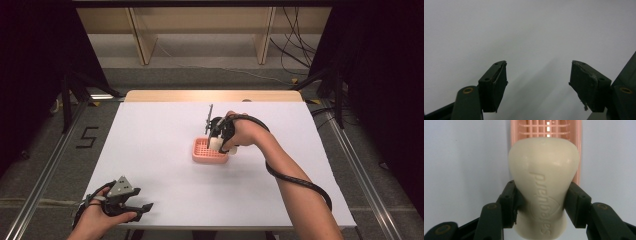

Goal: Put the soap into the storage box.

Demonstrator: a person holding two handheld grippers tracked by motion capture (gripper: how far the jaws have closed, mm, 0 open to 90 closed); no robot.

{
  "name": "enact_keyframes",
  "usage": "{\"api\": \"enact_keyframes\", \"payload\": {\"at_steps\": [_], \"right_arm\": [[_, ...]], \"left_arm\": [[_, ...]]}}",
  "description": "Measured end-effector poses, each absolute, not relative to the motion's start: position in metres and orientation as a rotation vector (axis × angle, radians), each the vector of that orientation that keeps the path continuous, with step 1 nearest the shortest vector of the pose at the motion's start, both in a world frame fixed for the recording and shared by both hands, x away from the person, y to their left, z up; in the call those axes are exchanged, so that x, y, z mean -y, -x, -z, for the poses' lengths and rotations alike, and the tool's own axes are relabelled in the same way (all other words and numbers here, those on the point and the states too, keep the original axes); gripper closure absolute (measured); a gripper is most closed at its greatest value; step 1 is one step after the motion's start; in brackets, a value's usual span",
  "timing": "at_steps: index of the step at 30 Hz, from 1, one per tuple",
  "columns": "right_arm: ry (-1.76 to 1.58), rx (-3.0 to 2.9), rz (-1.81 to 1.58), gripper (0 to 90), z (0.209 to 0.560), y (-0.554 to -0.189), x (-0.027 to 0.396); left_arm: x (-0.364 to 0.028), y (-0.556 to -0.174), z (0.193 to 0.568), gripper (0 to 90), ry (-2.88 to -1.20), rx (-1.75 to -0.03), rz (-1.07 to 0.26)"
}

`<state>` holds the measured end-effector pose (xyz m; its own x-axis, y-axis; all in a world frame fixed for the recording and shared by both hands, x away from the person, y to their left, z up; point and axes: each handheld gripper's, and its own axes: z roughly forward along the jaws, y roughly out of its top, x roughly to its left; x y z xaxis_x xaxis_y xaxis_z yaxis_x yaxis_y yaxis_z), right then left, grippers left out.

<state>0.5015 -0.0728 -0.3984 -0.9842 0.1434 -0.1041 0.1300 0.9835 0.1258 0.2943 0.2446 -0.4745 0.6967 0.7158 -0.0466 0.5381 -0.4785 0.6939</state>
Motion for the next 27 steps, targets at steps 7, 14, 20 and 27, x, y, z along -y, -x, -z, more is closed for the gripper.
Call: {"api": "enact_keyframes", "payload": {"at_steps": [7,14,20,27], "right_arm": [[-0.234,-3.020,-0.177,50.6,0.399,-0.501,0.067],[-0.233,-3.022,-0.196,50.6,0.401,-0.501,0.062],[-0.229,-3.020,-0.194,50.7,0.401,-0.502,0.058],[-0.137,-3.011,-0.199,50.6,0.403,-0.507,0.056]], "left_arm": [[-0.245,-0.294,0.474,29.6,-2.201,-0.947,-0.316],[-0.246,-0.294,0.473,29.5,-2.211,-0.942,-0.317],[-0.245,-0.294,0.474,29.6,-2.202,-0.946,-0.317],[-0.245,-0.294,0.474,29.5,-2.190,-0.952,-0.320]]}}
